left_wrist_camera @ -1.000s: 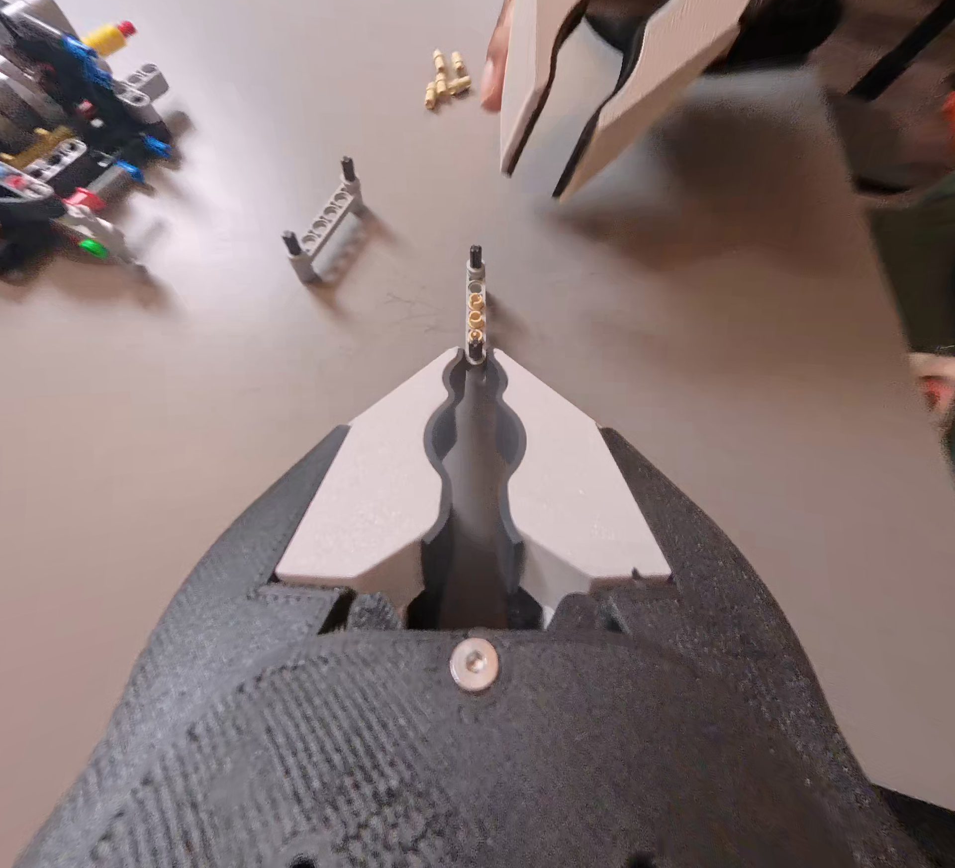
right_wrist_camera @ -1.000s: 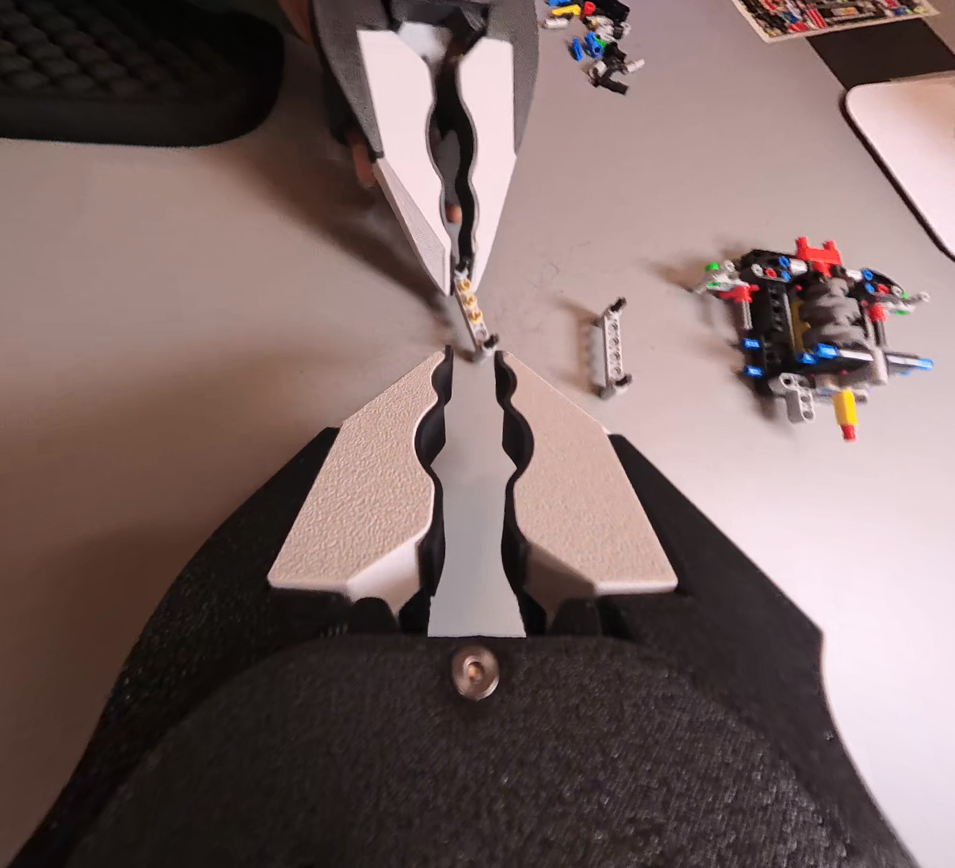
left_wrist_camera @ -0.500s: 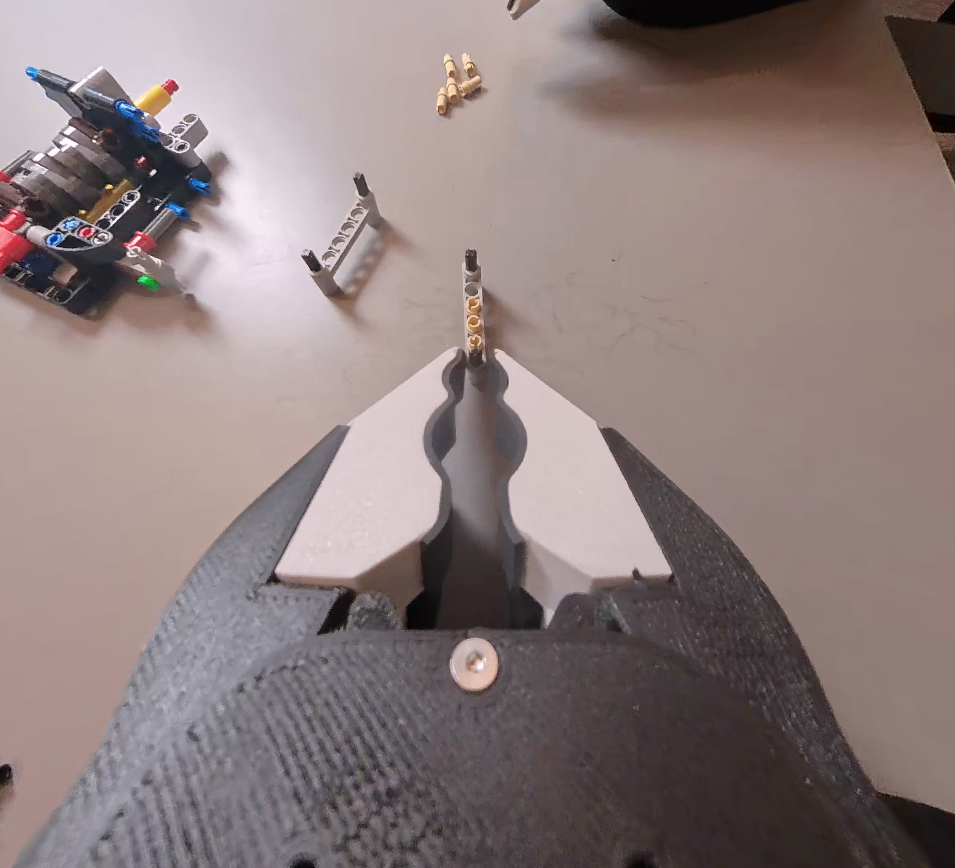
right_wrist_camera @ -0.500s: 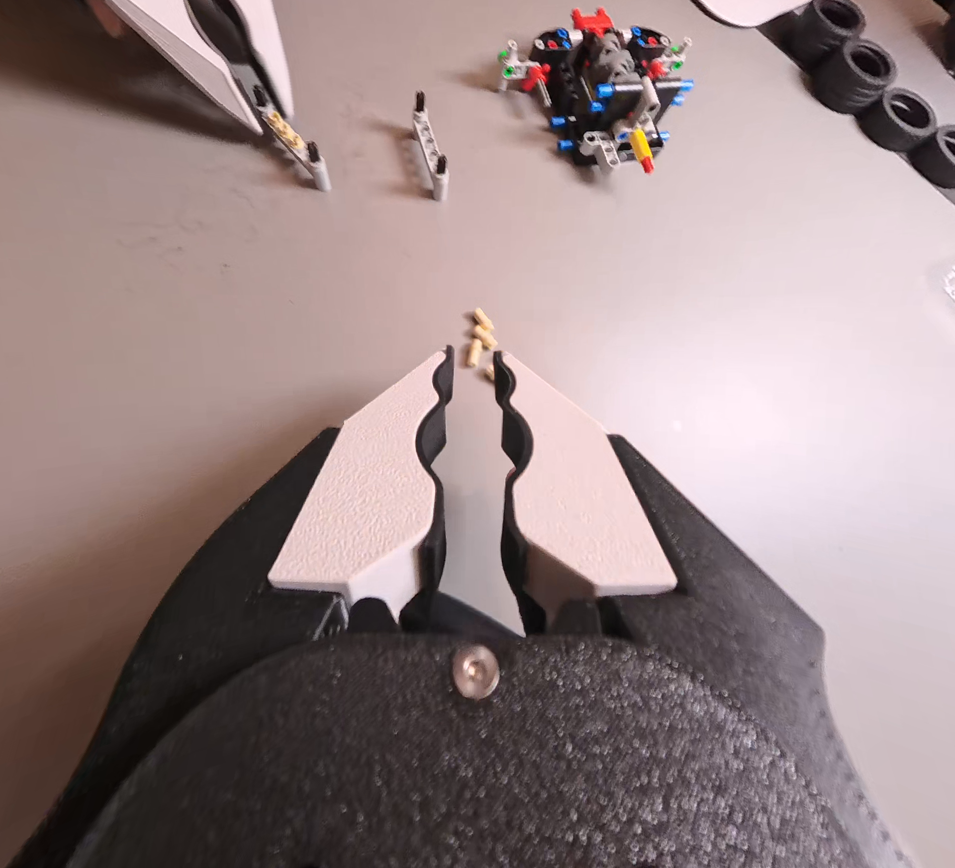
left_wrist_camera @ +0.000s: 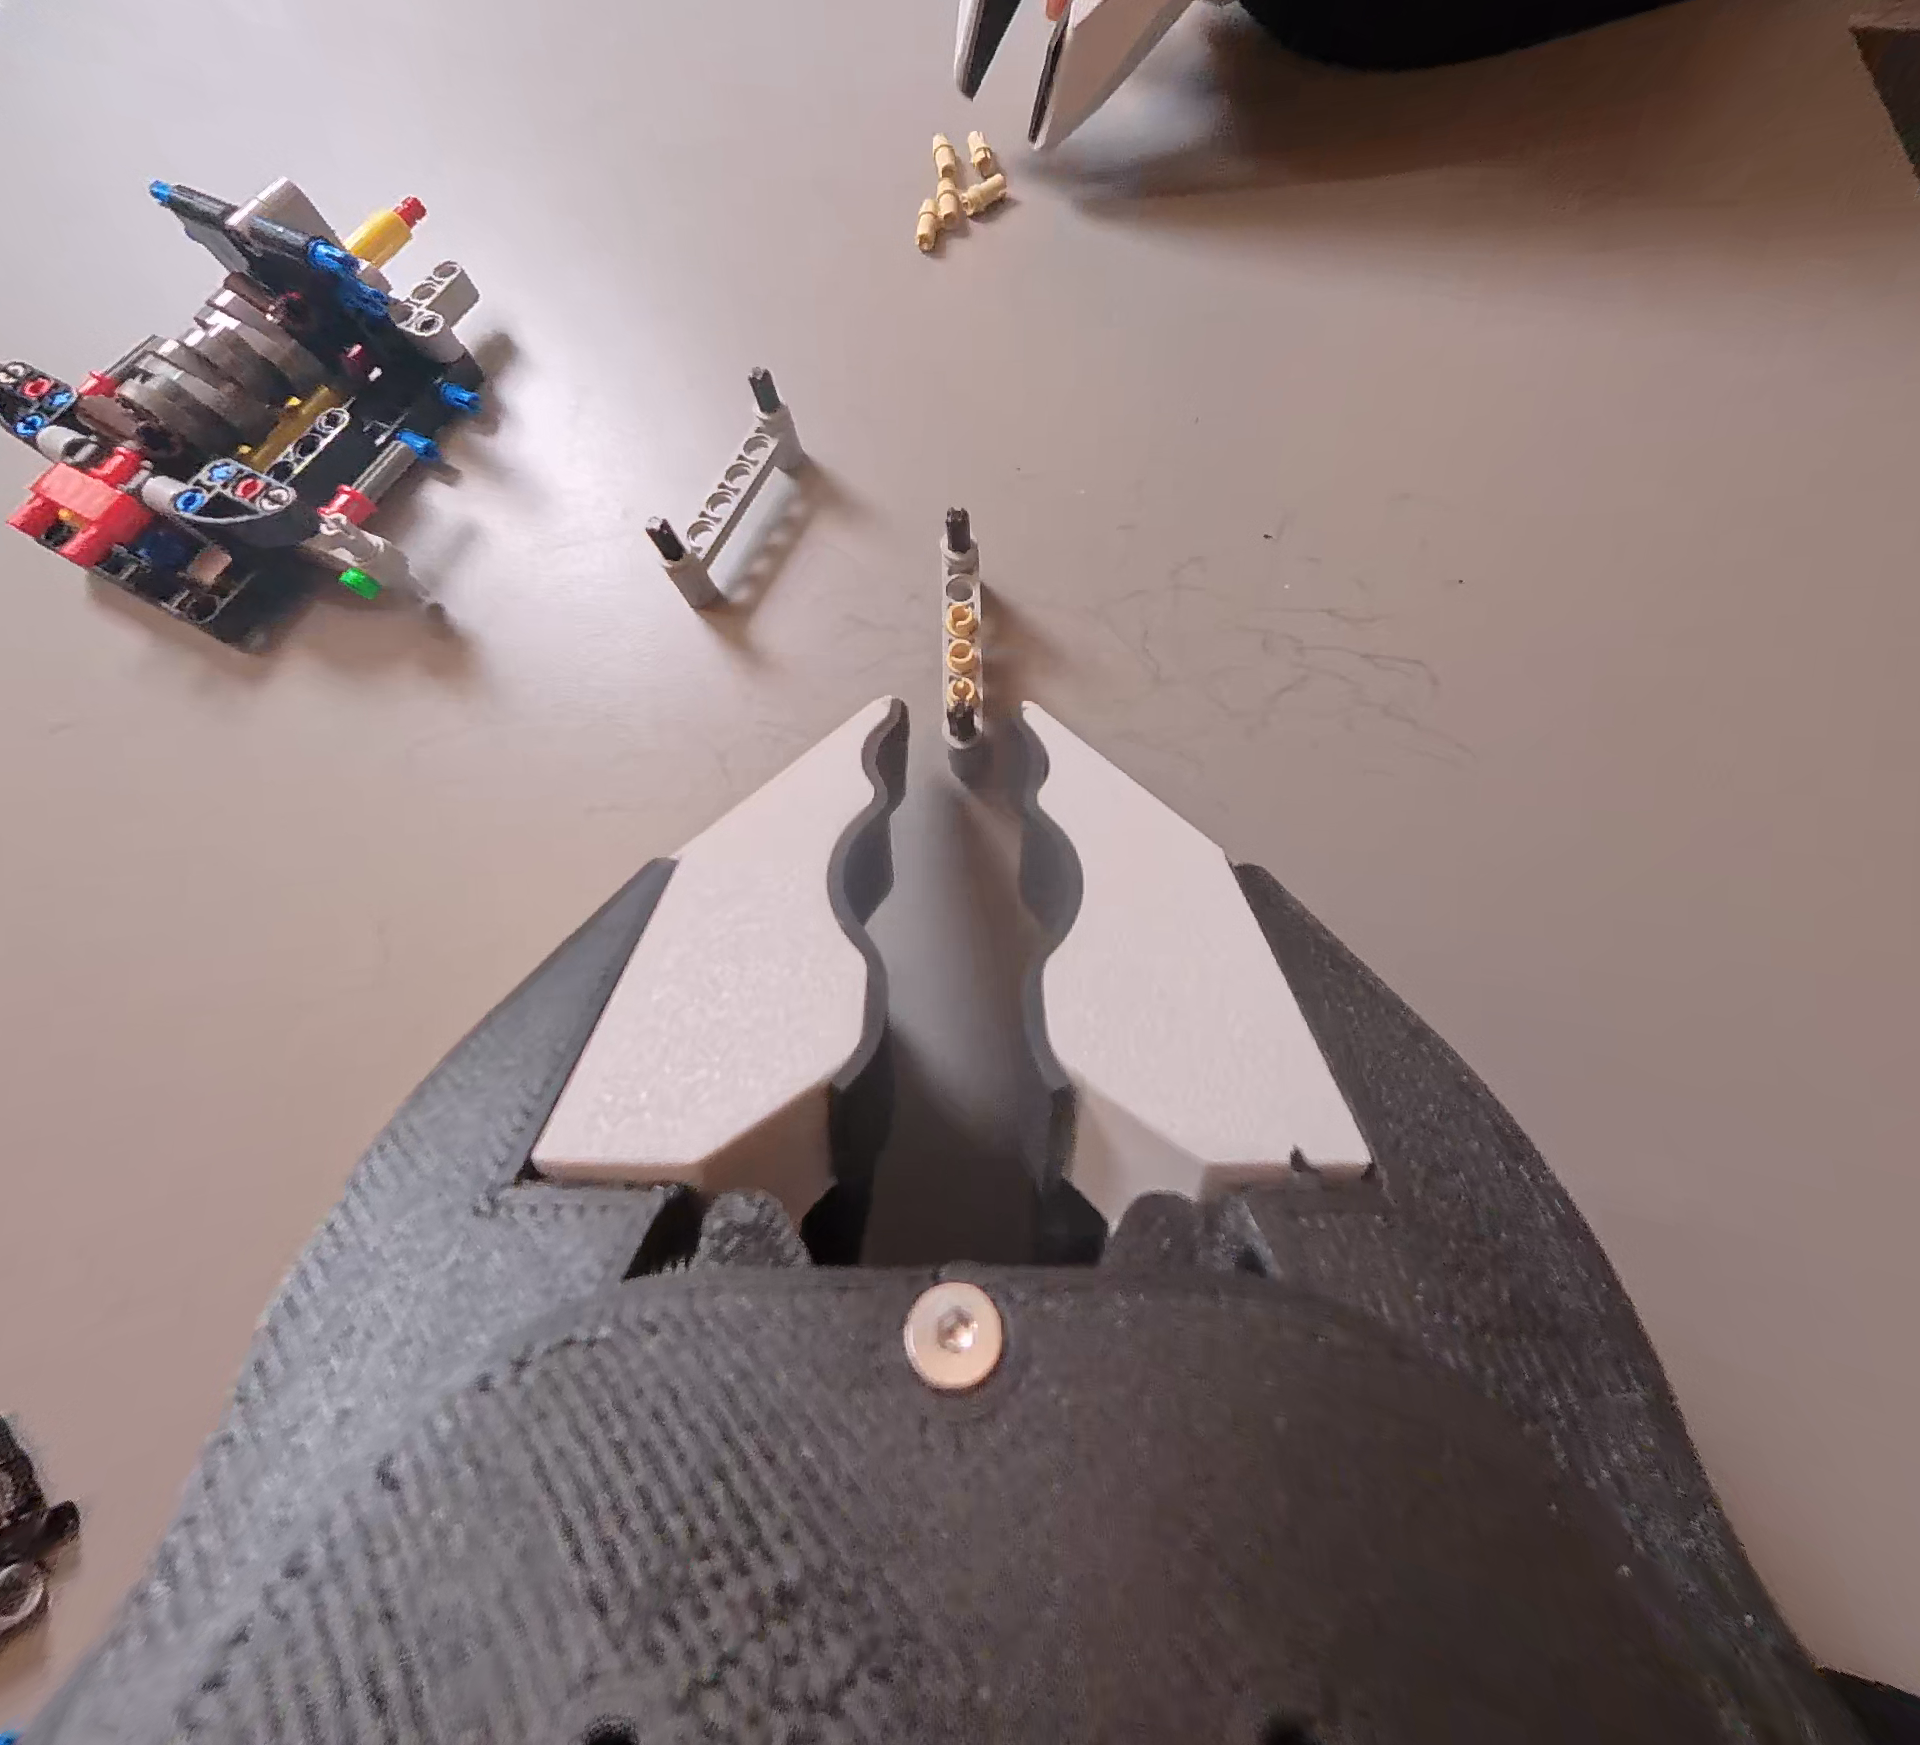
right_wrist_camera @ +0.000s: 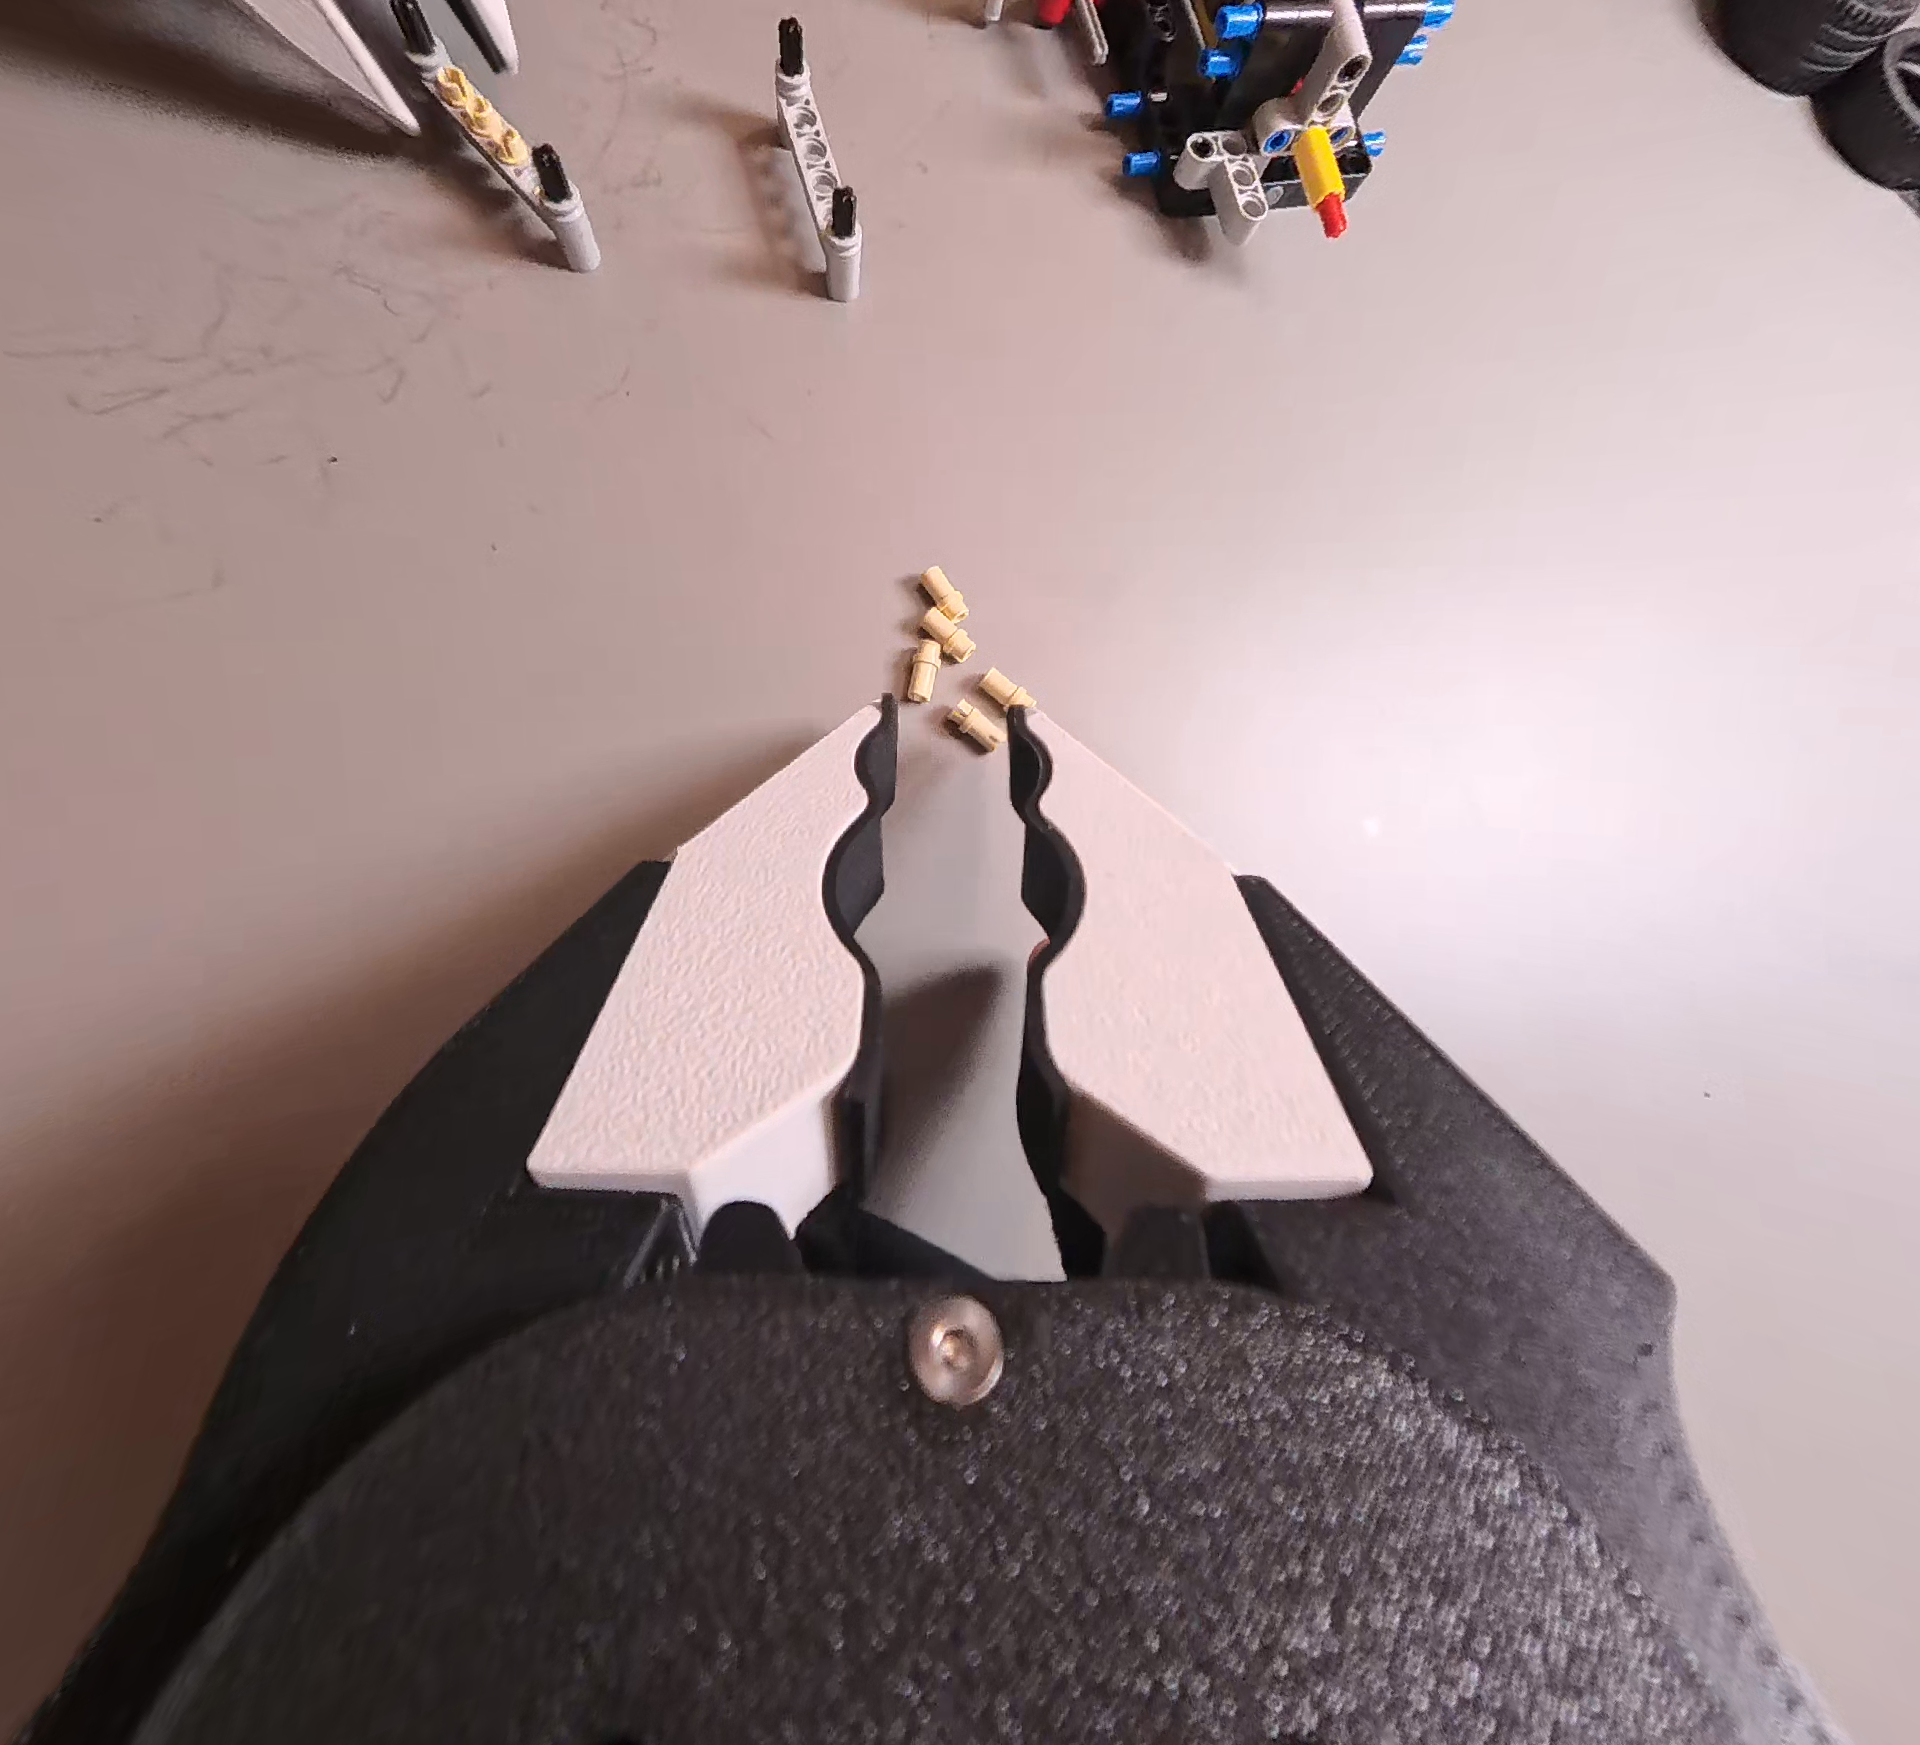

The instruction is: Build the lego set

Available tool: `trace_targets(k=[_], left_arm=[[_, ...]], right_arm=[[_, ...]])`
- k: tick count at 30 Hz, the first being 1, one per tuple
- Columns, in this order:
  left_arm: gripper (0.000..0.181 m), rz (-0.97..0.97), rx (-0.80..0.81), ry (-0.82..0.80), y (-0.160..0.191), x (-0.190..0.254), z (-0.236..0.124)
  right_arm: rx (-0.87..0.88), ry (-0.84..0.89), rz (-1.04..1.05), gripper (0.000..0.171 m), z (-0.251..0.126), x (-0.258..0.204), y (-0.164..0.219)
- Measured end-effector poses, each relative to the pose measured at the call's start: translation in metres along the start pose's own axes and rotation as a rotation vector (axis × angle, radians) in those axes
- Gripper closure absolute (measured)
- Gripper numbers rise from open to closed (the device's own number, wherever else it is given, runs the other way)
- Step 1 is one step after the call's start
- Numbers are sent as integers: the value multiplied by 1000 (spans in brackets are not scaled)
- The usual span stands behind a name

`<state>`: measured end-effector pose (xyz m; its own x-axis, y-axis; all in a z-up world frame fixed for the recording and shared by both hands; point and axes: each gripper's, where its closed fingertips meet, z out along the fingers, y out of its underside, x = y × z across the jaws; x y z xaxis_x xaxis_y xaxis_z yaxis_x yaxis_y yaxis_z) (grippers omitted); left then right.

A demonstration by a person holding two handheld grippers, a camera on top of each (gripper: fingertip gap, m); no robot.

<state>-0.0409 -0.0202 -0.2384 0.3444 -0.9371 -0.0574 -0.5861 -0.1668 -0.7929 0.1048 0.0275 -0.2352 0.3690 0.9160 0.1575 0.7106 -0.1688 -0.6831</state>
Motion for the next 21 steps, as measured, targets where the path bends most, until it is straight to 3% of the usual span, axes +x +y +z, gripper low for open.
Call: trace_targets(k=[15, 18, 21], left_arm=[[166, -26, 111, -28, -16, -6, -11], [167, -65, 200, 3, -34, 1, -19], [166, -102, 321, 40, -62, 15, -30]], right_arm=[[-81, -86, -10, 168, 16, -10, -3], [179, -184, 41, 168, 0, -29, -43], [547, -317, 347, 168, -35, -44, -99]])
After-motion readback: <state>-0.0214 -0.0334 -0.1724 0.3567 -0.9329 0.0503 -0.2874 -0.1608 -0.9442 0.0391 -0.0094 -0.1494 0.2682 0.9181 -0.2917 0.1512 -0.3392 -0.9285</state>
